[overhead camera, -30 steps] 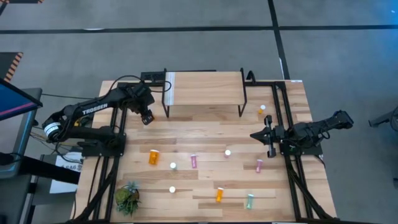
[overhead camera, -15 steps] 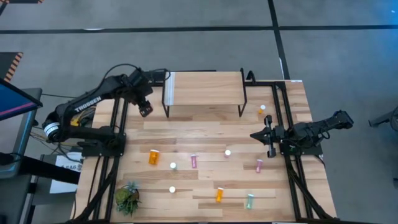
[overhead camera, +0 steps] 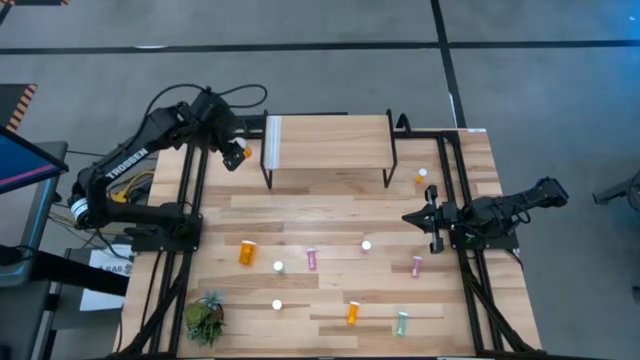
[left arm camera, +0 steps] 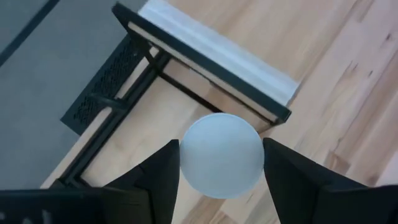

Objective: Pick and place medicine bottles onto shelf by color
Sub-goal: Put the top large orange pill bottle on the shelf

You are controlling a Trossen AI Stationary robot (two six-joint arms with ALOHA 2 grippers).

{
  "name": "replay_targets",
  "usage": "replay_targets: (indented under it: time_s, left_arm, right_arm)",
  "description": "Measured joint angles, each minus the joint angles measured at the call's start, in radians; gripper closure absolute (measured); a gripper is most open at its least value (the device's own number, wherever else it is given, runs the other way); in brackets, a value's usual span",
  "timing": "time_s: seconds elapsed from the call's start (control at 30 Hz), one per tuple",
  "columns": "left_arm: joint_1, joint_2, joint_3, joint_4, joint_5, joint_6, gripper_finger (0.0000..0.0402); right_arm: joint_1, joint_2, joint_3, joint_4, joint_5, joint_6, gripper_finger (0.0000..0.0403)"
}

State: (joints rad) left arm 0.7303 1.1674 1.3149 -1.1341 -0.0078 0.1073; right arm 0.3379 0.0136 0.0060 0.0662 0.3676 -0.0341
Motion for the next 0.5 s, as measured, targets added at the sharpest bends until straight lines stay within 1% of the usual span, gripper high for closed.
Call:
replay_targets:
  time_s: [0.1,0.2,0.5]
  left_arm:
    - [0.001,0.025,0.052,-0.028,0.000,0.000,0.0216]
    - [0.003,0.075,0.136,-0.067,-0.002,0.003,0.0216]
    - [0.003,0.344,0.463,-0.161,-0.004,0.056,0.0216]
  right_arm:
    - [0.000,0.000,0.000,0.000,0.000,0.000,0.0370]
    - [0.000,0.000,0.000,0.000,0.000,0.000,0.0370]
    - [0.000,0.000,0.000,0.000,0.000,0.000,0.0370]
